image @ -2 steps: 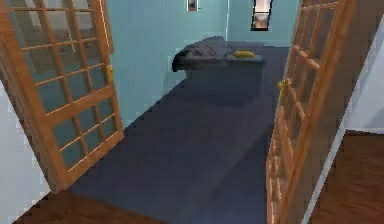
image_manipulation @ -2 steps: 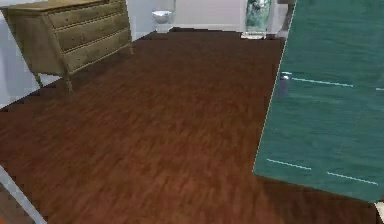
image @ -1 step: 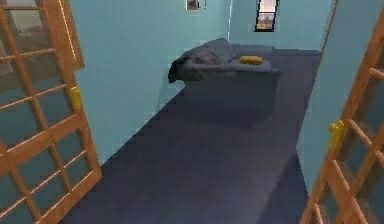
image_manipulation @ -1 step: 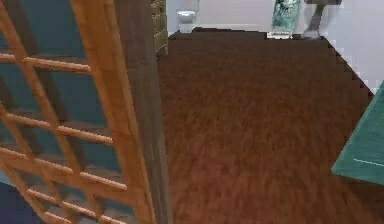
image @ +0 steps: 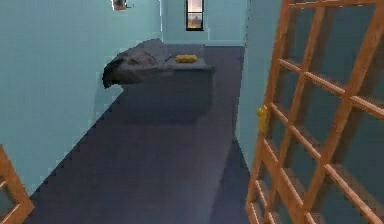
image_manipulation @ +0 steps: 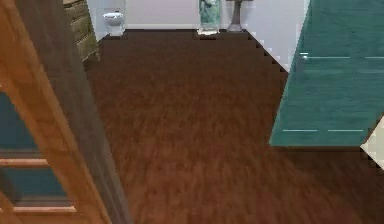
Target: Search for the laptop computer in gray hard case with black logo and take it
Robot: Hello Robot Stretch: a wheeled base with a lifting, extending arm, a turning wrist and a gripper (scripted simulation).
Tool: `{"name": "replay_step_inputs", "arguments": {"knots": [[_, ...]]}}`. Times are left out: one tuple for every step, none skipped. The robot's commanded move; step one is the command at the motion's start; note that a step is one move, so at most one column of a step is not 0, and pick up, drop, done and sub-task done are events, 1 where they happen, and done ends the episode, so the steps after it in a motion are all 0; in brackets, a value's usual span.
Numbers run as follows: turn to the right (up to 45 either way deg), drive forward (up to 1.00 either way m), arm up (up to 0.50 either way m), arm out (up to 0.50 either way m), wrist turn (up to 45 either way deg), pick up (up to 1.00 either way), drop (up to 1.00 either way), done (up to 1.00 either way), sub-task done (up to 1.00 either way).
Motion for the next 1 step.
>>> {"name": "replay_step_inputs", "arguments": {"knots": [[0.0,1.00,0.00,0.00,0.0,0.00,0.00,0.00,0.00]]}}
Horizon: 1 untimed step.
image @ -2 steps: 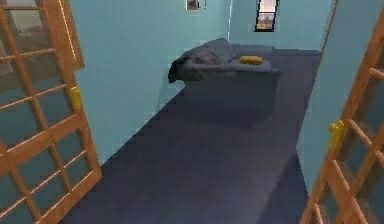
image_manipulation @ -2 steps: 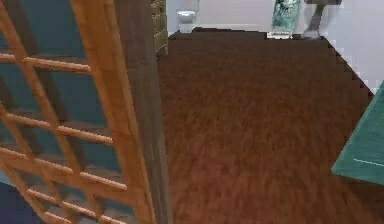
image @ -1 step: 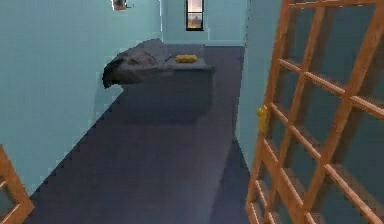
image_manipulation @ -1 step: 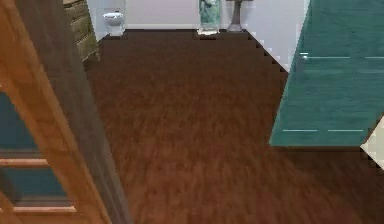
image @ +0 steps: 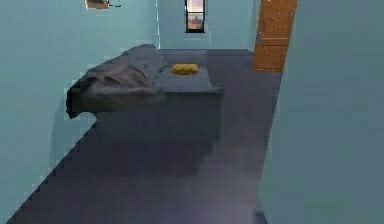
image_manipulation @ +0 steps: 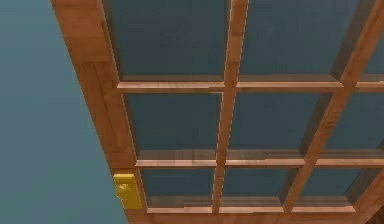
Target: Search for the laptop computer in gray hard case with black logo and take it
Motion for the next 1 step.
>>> {"name": "replay_step_inputs", "arguments": {"knots": [[3.0,0.00,0.00,0.00,0.0,0.00,0.00,0.00,0.00]]}}
